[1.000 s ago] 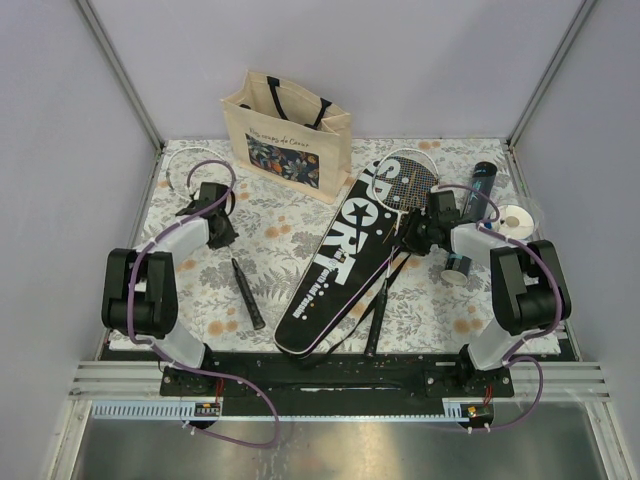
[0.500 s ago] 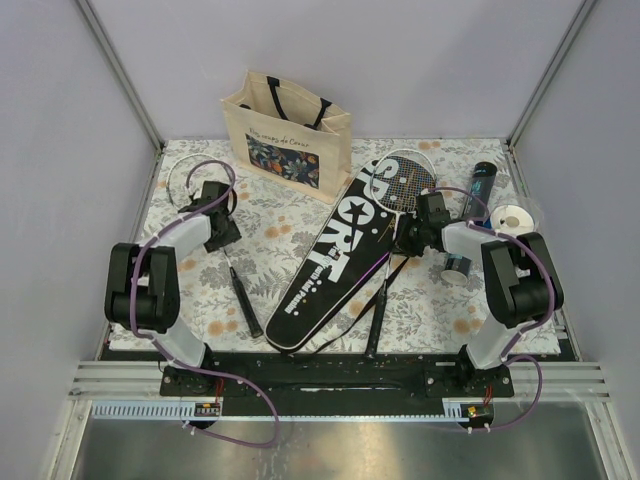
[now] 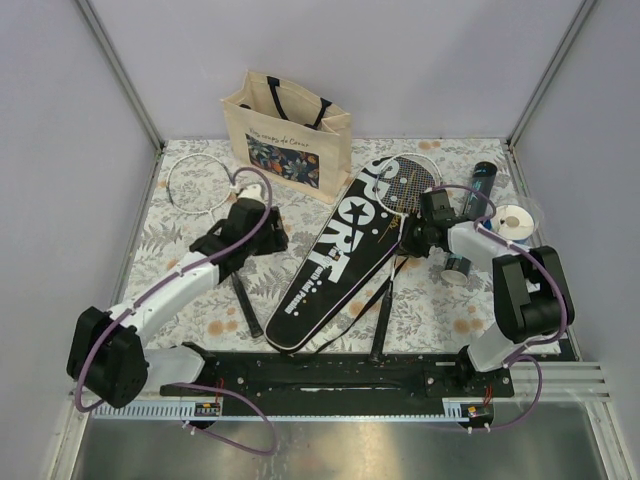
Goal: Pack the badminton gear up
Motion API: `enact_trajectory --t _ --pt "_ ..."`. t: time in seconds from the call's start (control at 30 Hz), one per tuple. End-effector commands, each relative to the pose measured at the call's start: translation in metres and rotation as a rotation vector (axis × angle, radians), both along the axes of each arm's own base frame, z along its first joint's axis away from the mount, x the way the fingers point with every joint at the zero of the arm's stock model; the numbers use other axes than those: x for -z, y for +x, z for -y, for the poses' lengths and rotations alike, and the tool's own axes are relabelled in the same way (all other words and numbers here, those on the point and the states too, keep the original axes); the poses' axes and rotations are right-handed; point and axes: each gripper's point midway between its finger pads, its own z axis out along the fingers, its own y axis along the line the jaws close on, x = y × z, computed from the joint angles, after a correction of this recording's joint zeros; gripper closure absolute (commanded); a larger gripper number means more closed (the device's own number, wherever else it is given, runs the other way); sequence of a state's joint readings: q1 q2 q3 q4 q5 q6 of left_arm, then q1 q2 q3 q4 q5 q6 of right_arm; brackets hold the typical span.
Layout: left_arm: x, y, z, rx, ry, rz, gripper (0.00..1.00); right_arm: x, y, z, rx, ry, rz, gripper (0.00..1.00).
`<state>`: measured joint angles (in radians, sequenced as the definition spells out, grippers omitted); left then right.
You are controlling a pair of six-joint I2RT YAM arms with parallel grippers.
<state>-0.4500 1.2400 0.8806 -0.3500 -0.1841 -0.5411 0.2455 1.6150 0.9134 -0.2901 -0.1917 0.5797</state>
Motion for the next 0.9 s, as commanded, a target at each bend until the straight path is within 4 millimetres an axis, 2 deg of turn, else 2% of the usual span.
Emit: enact_trajectory --t 0.0,0.07,0.23,0.3,0.43,0.57,0.7,0.87 --pt "-0.004 -0.021 0.063 0.242 -0.109 0.038 0.37 -0.041 0.008 -0.002 -0.026 -0.003 0.099 1.0" --pt "0.0 -0.033 0.084 0.339 -0.1 0.029 0.36 -0.052 0.003 -0.004 -0.035 0.015 0.113 1.0" --pt "0.038 -0.055 0.112 0.518 0.024 -0.022 0.35 -0.074 -0.012 0.009 -0.025 -0.029 0.155 1.0" --pt "0.046 -0.066 0.126 0.577 0.046 -0.018 0.35 -0.082 -0.018 0.012 -0.02 -0.028 0.182 1.0" --pt "0.056 -0.079 0.149 0.665 0.144 0.023 0.34 -0.078 -0.034 0.022 0.002 -0.056 0.172 1.0" --pt "0.069 -0.09 0.16 0.705 0.297 0.085 0.34 -0.075 -0.043 0.034 0.018 -0.101 0.176 1.0" --pt "0.076 -0.102 0.173 0.753 0.313 0.124 0.33 -0.07 -0.049 0.045 0.032 -0.123 0.177 1.0" --pt "0.092 -0.109 0.184 0.784 0.335 0.083 0.36 -0.069 -0.051 0.053 0.051 -0.128 0.185 1.0"
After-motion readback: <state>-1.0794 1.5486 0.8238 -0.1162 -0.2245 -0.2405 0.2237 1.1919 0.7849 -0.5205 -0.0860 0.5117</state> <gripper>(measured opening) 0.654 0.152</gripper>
